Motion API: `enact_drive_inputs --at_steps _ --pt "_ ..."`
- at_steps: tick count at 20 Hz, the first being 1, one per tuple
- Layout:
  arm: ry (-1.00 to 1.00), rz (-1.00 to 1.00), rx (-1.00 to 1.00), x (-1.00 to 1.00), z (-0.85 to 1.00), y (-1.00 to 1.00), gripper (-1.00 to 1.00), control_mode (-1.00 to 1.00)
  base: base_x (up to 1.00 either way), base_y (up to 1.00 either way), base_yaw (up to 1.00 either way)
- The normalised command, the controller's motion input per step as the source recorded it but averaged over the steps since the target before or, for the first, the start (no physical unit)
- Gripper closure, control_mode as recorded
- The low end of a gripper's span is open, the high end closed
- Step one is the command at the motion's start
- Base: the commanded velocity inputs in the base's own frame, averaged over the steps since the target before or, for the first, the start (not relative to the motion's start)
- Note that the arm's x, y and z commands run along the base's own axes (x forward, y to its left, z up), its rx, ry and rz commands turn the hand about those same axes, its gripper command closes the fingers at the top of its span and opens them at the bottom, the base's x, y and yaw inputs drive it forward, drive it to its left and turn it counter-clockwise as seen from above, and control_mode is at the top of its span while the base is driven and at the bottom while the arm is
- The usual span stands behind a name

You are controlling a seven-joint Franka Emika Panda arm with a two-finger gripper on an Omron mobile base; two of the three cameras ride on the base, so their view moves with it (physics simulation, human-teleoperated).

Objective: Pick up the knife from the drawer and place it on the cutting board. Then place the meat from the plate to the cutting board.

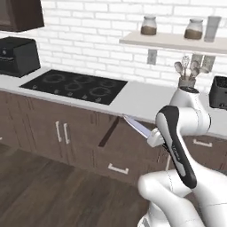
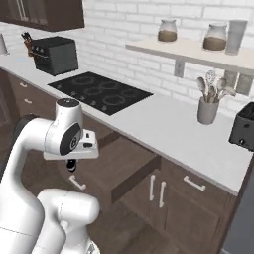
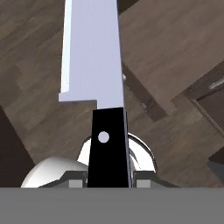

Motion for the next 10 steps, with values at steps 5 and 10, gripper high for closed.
enact_drive_inputs --at_steps 5,10 --pt "0.0 0.0 0.0 0.0 0.0 0.0 1.0 1.0 0.56 0.11 0.58" --pt "0.0 0.0 0.0 0.0 0.0 0.0 1.0 1.0 0.48 0.28 0.69"
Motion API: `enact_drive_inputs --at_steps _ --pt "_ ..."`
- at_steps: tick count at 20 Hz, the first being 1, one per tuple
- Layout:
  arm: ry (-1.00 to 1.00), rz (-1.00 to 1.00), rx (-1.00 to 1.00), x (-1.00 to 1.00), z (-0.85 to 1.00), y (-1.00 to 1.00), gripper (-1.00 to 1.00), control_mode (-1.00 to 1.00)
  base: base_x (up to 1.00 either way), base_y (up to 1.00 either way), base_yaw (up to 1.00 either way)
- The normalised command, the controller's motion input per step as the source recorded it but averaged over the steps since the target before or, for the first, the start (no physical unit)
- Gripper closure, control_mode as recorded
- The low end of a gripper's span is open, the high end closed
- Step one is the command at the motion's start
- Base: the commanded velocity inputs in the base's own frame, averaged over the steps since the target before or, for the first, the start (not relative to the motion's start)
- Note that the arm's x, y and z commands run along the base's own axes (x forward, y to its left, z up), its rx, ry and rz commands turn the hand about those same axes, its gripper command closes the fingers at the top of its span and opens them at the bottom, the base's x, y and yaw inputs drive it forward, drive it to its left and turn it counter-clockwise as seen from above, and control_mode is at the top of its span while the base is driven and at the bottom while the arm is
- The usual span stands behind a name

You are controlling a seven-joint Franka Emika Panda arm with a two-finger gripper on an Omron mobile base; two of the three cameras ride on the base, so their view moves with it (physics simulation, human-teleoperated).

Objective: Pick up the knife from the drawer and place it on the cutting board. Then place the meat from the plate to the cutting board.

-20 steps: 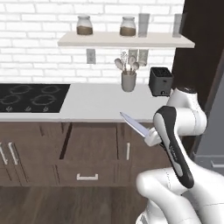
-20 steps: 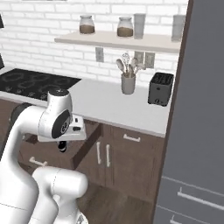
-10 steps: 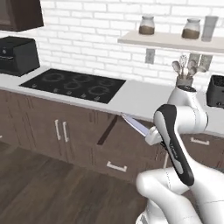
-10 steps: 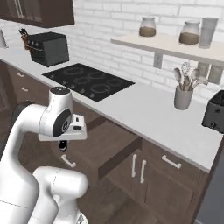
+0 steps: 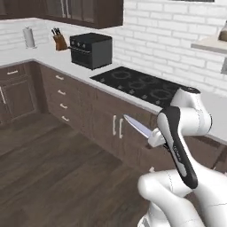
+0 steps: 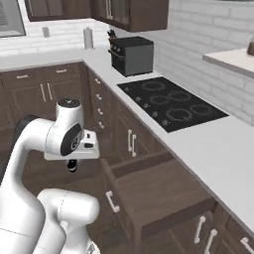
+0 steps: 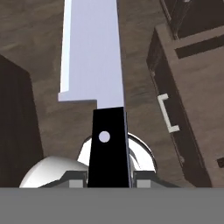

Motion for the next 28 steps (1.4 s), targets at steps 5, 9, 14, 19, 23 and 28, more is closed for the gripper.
enact_drive_inputs --at_steps 5,9,14,19,23,28 --pt "0.0 0.0 0.0 0.0 0.0 0.0 1.0 1.0 0.54 0.37 0.82" --pt "0.0 0.0 0.0 0.0 0.0 0.0 1.0 1.0 0.47 0.31 0.81" --pt "0.0 0.0 0.0 0.0 0.0 0.0 1.0 1.0 0.48 0.21 0.81" --pt "0.0 0.0 0.0 0.0 0.0 0.0 1.0 1.0 0.5 0.06 0.78" --pt "0.0 0.0 0.0 0.0 0.0 0.0 1.0 1.0 0.58 0.0 0.72" --pt "0.0 0.0 0.0 0.0 0.0 0.0 1.0 1.0 0.95 -0.44 0.4"
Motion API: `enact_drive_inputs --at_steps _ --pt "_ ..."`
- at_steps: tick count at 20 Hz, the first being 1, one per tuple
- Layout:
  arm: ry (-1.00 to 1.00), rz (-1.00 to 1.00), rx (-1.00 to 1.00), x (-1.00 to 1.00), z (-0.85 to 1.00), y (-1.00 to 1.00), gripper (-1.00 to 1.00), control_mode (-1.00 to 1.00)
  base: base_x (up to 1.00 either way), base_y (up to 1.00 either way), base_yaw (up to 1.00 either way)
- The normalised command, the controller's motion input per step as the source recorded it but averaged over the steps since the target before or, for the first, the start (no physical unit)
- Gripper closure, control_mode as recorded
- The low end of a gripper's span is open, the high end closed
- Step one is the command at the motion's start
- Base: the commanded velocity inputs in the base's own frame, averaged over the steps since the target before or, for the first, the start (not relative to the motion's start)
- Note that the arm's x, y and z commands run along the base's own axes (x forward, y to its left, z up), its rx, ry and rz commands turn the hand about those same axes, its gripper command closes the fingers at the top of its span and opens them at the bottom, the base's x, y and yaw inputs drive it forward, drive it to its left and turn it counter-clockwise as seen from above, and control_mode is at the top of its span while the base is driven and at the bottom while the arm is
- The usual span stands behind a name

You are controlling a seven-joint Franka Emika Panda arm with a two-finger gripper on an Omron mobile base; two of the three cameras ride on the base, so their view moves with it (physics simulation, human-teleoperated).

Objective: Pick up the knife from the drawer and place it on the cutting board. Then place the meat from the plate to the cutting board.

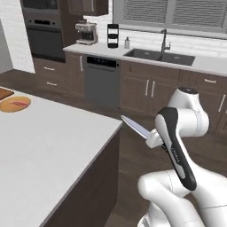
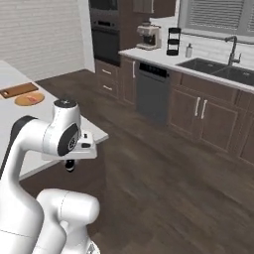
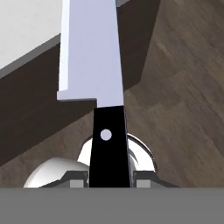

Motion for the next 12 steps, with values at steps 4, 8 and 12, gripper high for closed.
enact_drive_inputs --at_steps 4,8,12 --pt "0.0 0.0 0.0 0.0 0.0 0.0 1.0 1.0 1.0 -0.76 0.11" --pt "0.0 0.0 0.0 0.0 0.0 0.0 1.0 1.0 1.0 -0.97 0.07" --pt "0.0 0.0 0.0 0.0 0.0 0.0 1.0 1.0 1.0 -0.88 0.13"
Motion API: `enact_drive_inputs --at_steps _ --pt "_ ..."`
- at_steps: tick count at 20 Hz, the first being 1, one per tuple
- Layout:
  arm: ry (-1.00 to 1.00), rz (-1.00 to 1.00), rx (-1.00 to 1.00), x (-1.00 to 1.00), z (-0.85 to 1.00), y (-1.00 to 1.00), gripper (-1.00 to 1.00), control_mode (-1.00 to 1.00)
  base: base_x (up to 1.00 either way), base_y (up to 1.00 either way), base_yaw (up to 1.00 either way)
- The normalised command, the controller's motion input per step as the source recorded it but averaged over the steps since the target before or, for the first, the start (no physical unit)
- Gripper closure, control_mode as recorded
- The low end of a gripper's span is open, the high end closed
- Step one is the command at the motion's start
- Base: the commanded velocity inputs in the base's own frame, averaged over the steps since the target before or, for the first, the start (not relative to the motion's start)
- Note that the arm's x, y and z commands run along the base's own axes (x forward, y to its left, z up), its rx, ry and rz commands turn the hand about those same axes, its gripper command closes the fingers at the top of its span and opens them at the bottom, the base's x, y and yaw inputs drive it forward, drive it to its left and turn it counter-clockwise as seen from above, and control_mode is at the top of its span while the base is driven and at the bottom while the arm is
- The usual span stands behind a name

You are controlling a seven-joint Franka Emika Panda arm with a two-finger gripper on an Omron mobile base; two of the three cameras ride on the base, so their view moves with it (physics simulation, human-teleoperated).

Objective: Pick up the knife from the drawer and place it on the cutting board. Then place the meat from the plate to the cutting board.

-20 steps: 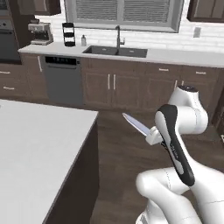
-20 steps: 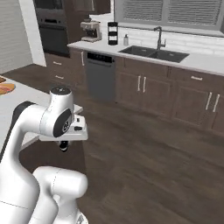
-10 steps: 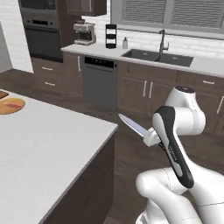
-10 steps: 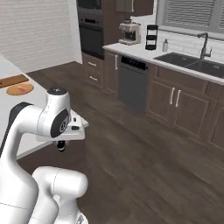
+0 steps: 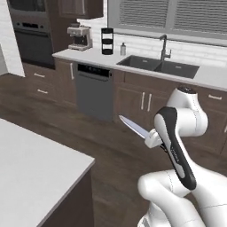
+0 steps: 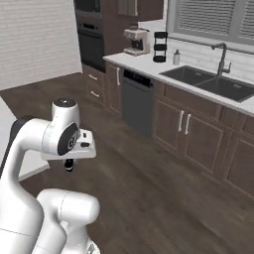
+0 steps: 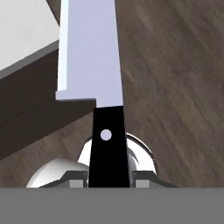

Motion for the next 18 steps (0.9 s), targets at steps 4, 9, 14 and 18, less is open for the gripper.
enact_drive_inputs --at_steps 4,9,14,18 --pt "0.0 0.0 0.0 0.0 0.0 0.0 1.0 1.0 1.0 -0.82 0.26" --pt "0.0 0.0 0.0 0.0 0.0 0.0 1.0 1.0 0.94 -0.75 0.29" --pt "0.0 0.0 0.0 0.0 0.0 0.0 1.0 1.0 0.77 -0.63 0.45" --pt "0.0 0.0 0.0 0.0 0.0 0.0 1.0 1.0 0.78 -0.57 0.58"
